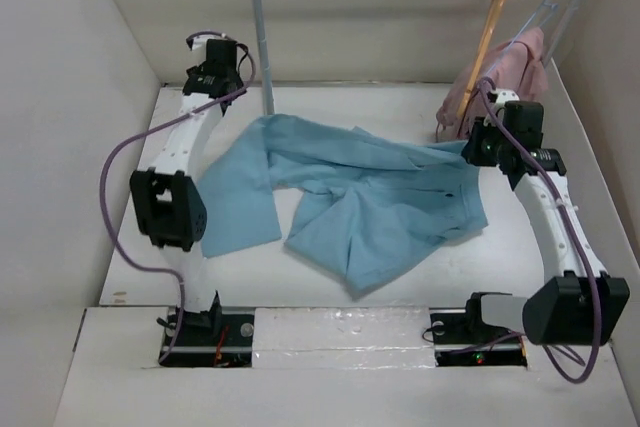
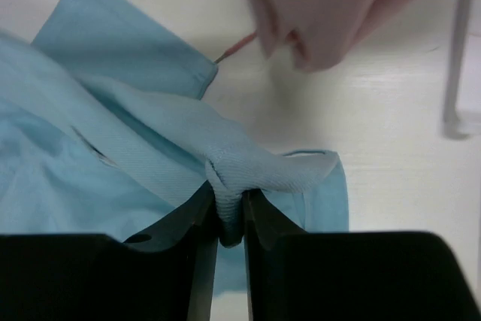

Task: Place the trousers on the hanger

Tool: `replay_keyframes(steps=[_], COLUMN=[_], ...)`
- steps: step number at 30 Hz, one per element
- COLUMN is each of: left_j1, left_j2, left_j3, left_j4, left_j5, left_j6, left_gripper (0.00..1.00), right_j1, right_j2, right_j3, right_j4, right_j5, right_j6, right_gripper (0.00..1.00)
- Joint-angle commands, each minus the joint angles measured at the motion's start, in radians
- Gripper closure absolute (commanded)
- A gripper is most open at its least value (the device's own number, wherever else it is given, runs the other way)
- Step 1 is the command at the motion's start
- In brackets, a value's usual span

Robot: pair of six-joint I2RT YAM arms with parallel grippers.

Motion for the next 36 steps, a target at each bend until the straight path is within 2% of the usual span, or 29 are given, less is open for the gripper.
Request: replay_keyframes(steps=[1,2,3,4,5,6,7,9,10,11,12,13,16,17,19,20,23,26,27,28,29,34,36], left_j1=[-0.046,-0.077,-0.088,-0.088,-0.088,-0.088,-0.101,-0.181,-0.218,-0.259,-0.296,-0.354,-0.442,-0.462,-0.49,-0.511,-0.522,-0.533,-0.533,-0.533,-0.533,-0.533,-0.533], left_j2=[0.01,-0.028,-0.077,-0.181,-0.225,-0.31,-0.349,-0.467,-0.496,-0.519,-0.539,-0.538,-0.526,-0.518,-0.458,-0.434,-0.343,-0.273,-0.26,-0.251,-0.24,-0.216,-0.251], left_j3=[0.133,0.081,0.01,-0.133,-0.188,-0.244,-0.365,-0.49,-0.615,-0.666,-0.712,-0.78,-0.898,-0.917,-0.926,-0.926,-0.923,-0.909,-0.909,-0.905,-0.9,-0.897,-0.905], left_j4=[-0.106,-0.078,-0.042,0.024,0.029,0.026,0.039,0.057,0.081,0.091,0.091,0.079,0.135,0.15,0.18,0.189,0.259,0.295,0.295,0.308,0.309,0.307,0.304], left_j5=[0.106,0.121,0.137,0.187,0.209,0.227,0.271,0.281,0.284,0.289,0.295,0.298,0.33,0.342,0.379,0.39,0.473,0.447,0.447,0.448,0.445,0.388,0.378], left_j6=[0.028,0.029,0.025,0.019,0.007,-0.032,-0.041,-0.078,-0.089,-0.107,-0.127,-0.18,-0.246,-0.256,-0.259,-0.259,-0.245,-0.251,-0.251,-0.251,-0.251,-0.264,-0.265], left_gripper=[0.46,0.42,0.38,0.29,0.28,0.28,0.29,0.35,0.39,0.42,0.45,0.49,0.5,0.49,0.44,0.43,0.4,0.37,0.37,0.36,0.35,0.34,0.32], right_j1=[-0.037,-0.037,-0.028,0.001,0.019,0.042,0.097,0.168,0.252,0.294,0.338,0.45,0.637,0.735,0.783,0.784,0.69,0.44,0.438,0.332,0.281,-0.036,-0.115], right_j2=[0.023,0.04,0.045,0.031,0.01,-0.018,-0.053,-0.174,-0.21,-0.262,-0.282,-0.299,-0.301,-0.291,-0.284,-0.296,-0.383,-0.465,-0.481,-0.495,-0.509,-0.428,-0.372], right_j3=[0.058,0.075,0.081,0.078,0.066,0.045,0.017,-0.106,-0.152,-0.196,-0.259,-0.293,-0.356,-0.355,-0.354,-0.37,-0.462,-0.538,-0.557,-0.569,-0.591,-0.657,-0.681], right_j4=[0.233,0.186,0.175,0.161,0.14,0.132,0.129,0.14,0.144,0.141,0.137,0.146,0.144,0.068,-0.004,-0.036,-0.037,-0.038,-0.035,-0.034,-0.031,0.069,0.124], right_j5=[0.061,0.03,0.022,0.007,0.002,0.005,0.011,0.016,0.027,0.022,0.021,0.03,0.109,0.216,0.322,0.353,0.334,0.285,0.271,0.254,0.237,0.177,0.153], right_j6=[-0.036,-0.04,-0.047,-0.048,-0.079,-0.08,-0.08,-0.079,-0.074,-0.064,-0.062,-0.035,-0.008,0.005,0.054,0.097,0.165,0.191,0.196,0.196,0.19,0.162,0.159], right_gripper=[0.76,0.42,0.27,0.2,0.15,0.15,0.16,0.49,0.64,0.99,1.0,1.0,0.99,0.87,0.69,0.47,0.23,0.14,0.11,0.09,0.02,0.0,0.0])
